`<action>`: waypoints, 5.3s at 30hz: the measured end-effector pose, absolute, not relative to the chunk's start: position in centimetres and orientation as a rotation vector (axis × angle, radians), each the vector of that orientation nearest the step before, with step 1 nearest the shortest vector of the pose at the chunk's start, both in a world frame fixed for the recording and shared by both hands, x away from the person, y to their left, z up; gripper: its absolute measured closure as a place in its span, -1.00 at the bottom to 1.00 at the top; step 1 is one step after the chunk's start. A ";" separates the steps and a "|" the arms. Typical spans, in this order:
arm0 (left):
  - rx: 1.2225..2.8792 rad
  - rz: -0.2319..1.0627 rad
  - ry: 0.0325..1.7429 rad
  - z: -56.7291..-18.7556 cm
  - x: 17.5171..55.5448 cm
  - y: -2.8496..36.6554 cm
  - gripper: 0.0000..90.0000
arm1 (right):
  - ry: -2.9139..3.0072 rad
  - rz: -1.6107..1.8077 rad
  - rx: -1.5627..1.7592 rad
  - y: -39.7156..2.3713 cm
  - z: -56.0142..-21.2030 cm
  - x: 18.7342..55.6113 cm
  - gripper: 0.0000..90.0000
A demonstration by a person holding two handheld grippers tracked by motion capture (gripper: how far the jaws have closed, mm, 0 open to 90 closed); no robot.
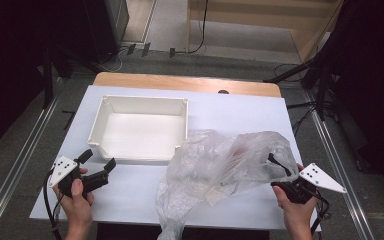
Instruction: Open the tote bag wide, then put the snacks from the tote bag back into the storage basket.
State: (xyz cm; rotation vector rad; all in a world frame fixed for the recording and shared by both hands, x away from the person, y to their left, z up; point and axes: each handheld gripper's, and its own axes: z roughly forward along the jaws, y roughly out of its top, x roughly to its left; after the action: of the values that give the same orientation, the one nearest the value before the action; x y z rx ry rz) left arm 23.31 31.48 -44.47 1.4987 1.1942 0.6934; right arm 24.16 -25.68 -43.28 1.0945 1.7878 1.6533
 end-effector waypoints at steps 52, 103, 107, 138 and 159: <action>1.719 0.428 0.709 -38.8 23.8 13.2 -0.69 | 1.874 1.656 1.252 -22.7 -42.0 29.3 1.00; 1.839 0.329 0.907 -39.6 28.7 8.6 1.00 | 1.646 1.542 1.455 -26.5 -41.4 27.4 1.00; 1.825 0.351 0.970 -40.0 29.3 9.1 1.00 | 1.655 1.412 1.537 -28.2 -42.9 27.8 1.00; 1.684 0.372 0.884 -38.7 26.1 10.1 -0.37 | 1.475 1.449 1.387 -32.0 -38.0 23.9 -0.43; 1.980 0.339 0.909 -41.3 27.4 3.8 0.08 | 1.937 1.311 1.320 -23.2 -42.1 27.5 -0.28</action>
State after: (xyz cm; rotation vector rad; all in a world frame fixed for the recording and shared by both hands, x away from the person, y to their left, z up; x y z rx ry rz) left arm 27.37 3.76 -41.27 1.9799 0.9092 0.3387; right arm 27.55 -23.20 -42.15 1.3202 1.9370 1.3106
